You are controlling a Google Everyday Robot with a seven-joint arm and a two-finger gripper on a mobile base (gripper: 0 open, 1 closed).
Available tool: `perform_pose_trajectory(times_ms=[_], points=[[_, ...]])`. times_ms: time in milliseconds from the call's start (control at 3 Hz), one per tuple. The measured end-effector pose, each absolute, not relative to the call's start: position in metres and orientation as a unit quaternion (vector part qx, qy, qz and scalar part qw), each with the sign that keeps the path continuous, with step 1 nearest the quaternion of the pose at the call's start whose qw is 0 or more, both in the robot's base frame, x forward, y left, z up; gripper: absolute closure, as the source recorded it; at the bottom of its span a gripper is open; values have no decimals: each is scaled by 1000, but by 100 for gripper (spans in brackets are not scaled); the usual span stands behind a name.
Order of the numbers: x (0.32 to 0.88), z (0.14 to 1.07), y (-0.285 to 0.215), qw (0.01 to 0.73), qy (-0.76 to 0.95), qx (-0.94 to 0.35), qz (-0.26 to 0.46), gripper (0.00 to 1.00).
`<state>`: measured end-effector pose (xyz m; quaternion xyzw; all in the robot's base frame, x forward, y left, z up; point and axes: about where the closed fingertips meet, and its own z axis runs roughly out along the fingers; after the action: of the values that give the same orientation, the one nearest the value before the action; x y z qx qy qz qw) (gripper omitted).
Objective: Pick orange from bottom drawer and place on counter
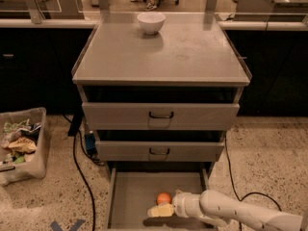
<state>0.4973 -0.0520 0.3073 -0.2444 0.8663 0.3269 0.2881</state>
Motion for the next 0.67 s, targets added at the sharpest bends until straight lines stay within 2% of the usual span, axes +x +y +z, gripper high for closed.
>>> perform_pose_trajectory(times_ms=[333, 667], points=[[519, 305, -64, 320, 874, -224, 290, 0], [514, 302, -58, 315, 872, -241, 286, 0]])
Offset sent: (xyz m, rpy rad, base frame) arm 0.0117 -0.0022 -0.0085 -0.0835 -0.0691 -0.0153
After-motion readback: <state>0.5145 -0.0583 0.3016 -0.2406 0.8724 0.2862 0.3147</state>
